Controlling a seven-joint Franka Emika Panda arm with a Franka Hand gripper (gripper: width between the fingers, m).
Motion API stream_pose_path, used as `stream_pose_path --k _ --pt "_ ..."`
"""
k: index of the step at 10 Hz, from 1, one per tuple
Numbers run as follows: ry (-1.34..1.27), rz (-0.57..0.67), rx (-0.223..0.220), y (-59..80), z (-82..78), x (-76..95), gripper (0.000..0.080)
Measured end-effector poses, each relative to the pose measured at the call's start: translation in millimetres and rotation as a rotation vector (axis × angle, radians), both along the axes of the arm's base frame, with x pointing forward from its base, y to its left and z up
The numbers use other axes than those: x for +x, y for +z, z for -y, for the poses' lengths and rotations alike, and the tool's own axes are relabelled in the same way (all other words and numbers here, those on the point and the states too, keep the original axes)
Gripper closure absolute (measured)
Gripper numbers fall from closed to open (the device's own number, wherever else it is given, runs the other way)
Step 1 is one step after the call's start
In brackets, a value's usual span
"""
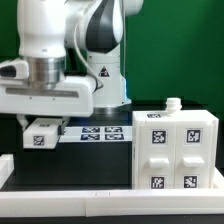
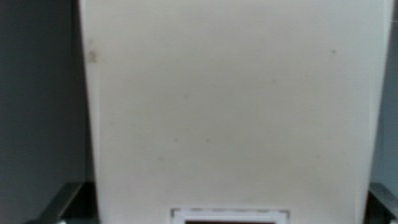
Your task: Assemble cabinet
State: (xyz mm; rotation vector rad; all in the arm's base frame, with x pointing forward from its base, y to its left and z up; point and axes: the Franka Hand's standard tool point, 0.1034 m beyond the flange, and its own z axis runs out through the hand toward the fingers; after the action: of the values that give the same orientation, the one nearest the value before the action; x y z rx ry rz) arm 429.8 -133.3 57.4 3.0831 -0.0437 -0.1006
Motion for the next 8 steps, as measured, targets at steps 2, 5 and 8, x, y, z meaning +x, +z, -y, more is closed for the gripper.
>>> stream_pose_path --k 2,5,8 --pt "0.023 -0.021 0.042 25.7 -27.6 13.2 0.0243" --pt "0.017 -0.053 0.075 62.9 -57.7 50.9 0.0243" --pt "-0.015 -0.049 0.07 83.7 -83.0 75.3 0.0243"
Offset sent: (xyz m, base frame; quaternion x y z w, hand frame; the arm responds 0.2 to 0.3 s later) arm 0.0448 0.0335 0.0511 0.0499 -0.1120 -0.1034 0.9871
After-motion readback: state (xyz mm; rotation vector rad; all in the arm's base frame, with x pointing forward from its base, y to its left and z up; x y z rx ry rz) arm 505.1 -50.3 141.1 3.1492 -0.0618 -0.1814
